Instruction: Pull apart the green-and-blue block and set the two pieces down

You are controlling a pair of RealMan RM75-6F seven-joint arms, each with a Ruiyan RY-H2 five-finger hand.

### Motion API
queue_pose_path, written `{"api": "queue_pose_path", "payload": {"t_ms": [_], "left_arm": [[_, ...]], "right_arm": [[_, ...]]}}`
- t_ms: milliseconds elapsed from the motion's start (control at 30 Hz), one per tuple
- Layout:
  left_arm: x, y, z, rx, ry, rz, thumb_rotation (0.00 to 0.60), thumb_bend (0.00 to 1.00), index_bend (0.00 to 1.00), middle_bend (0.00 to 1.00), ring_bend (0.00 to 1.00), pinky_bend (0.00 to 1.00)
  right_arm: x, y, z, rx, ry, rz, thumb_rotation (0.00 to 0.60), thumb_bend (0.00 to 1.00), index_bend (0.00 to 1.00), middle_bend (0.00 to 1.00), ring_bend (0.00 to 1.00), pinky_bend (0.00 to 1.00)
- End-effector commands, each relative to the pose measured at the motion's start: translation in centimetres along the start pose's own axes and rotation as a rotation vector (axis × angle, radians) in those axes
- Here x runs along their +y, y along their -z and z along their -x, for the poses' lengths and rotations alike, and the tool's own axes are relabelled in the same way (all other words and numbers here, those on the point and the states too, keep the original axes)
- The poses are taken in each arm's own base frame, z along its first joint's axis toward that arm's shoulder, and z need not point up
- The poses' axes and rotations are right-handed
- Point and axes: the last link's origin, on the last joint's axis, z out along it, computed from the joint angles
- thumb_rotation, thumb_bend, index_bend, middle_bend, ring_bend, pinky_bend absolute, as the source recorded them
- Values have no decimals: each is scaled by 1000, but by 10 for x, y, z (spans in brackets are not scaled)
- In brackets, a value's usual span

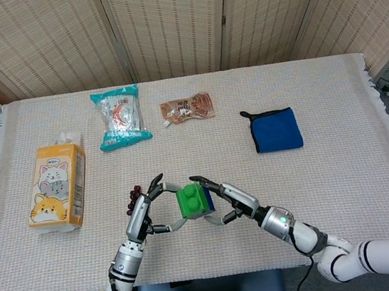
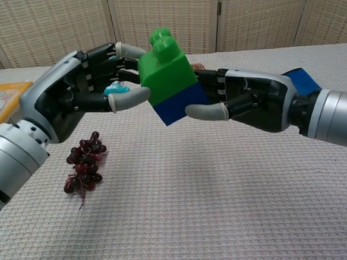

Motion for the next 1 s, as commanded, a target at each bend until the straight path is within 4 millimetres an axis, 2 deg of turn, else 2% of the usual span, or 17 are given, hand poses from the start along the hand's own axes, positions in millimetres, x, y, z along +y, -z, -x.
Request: {"api": "queue_pose_path", "payload": {"t_ms": [33,133,267,367,533,767,900,1000], "left_arm": [[-1,0,0,2,0,-2,600,331,762,903,361,0],[-1,-1,-1,3,0,-2,600,331,762,903,361,0],[-1,-2,-1,2,2,0,600,332,762,903,361,0],[-1,-2,-1,3,4,2,600,333,762,903,361,0],[1,-6,-3,12,4,17,600,335,762,903,361,0],[11,-14,-13,39,-13,58,600,335,762,903,361,0],[9,-12,-23,50,-55,57,600,337,762,903,361,0],[0,-6,-34,49,-112,26,600,340,762,903,361,0]], "right_arm": [[-1,0,0,2,0,1,600,415,321,125,86,0],[0,0,0,5,4,7,600,415,408,205,148,26],[1,0,-2,19,13,11,600,415,528,297,214,116],[2,-1,-2,30,29,12,600,415,573,331,241,138],[9,1,-4,49,50,36,600,415,617,366,275,162],[20,10,-11,62,92,76,600,414,630,376,282,166],[18,22,-25,100,171,68,600,415,630,376,281,166],[14,34,-43,152,298,71,600,415,630,376,282,166]]}}
